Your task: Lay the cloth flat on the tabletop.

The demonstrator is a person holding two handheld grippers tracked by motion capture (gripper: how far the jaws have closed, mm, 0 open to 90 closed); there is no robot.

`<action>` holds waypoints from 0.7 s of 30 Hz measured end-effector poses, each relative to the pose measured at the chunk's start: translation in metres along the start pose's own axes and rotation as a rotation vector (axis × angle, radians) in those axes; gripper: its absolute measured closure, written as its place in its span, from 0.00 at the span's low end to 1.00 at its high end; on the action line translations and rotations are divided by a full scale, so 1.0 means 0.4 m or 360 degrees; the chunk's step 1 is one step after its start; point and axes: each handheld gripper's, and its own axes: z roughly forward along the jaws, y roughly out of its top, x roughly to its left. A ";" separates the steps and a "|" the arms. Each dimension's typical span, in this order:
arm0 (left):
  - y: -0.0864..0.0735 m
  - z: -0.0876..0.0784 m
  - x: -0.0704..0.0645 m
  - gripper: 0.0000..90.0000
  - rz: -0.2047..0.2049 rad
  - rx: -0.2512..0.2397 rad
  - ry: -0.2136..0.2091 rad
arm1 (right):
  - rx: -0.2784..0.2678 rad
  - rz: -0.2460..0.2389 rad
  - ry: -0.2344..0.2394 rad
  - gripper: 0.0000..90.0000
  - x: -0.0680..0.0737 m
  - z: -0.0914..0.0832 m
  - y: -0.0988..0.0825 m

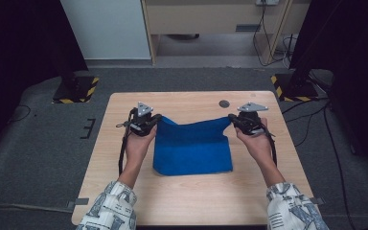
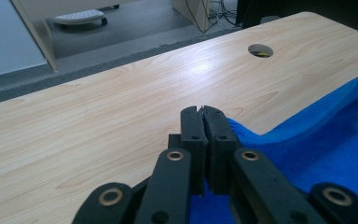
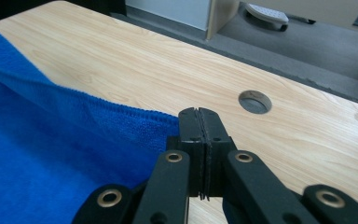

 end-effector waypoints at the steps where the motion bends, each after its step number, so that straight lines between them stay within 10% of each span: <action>1: 0.001 0.004 -0.001 0.97 0.0003 0.0003 0.0003 | 0.0004 -0.0001 -0.0003 0.99 -0.006 0.001 -0.002; 21: 0.000 0.078 0.005 0.97 -0.0031 0.0085 0.0045 | 0.0073 0.0070 -0.0037 0.99 -0.032 0.043 -0.023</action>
